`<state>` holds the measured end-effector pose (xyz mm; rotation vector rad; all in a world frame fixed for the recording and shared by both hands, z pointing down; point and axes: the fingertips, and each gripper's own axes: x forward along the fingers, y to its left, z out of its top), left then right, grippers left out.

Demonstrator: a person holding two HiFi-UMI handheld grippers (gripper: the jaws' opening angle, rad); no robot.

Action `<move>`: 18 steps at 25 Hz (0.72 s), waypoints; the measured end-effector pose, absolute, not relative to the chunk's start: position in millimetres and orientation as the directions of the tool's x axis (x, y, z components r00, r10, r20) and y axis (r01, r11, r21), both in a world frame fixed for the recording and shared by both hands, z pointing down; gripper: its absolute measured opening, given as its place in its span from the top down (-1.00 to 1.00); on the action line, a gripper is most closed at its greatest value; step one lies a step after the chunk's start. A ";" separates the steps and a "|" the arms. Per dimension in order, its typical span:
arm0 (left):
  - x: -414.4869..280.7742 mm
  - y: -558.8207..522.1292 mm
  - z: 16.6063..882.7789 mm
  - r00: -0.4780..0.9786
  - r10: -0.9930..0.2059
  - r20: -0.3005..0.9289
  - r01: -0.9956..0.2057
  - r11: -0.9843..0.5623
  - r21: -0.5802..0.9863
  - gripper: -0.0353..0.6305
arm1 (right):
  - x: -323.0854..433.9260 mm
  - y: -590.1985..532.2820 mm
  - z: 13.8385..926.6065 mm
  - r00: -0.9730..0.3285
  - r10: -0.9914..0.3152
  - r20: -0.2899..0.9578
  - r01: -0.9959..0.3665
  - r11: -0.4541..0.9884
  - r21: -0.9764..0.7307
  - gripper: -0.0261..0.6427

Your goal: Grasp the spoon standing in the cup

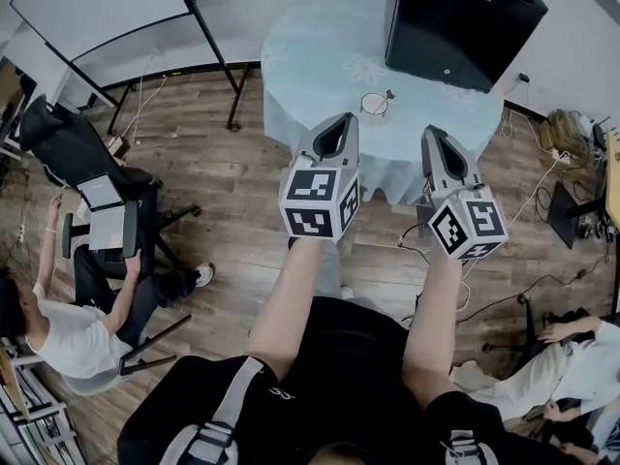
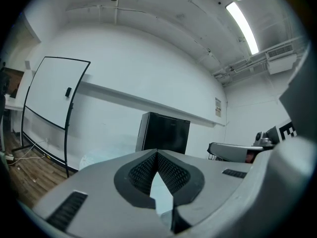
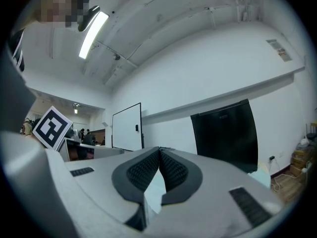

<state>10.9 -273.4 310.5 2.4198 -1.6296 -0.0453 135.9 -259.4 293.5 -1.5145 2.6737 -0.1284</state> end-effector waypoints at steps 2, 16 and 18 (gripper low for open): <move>14.8 -288.9 319.1 0.395 -0.912 0.113 -0.905 -0.366 0.218 0.88 | 140.1 -272.8 299.8 -0.498 -0.867 -0.003 -0.861 0.496 -0.112 0.91; 15.4 -373.5 398.0 0.409 -0.870 0.275 -0.903 -0.343 0.257 0.88 | 139.5 -360.0 376.7 -0.460 -0.881 0.109 -0.875 0.428 -0.227 0.90; 16.2 -384.3 407.5 0.411 -0.865 0.289 -0.903 -0.342 0.260 0.88 | 137.2 -370.5 387.4 -0.470 -0.874 0.123 -0.868 0.432 -0.245 0.74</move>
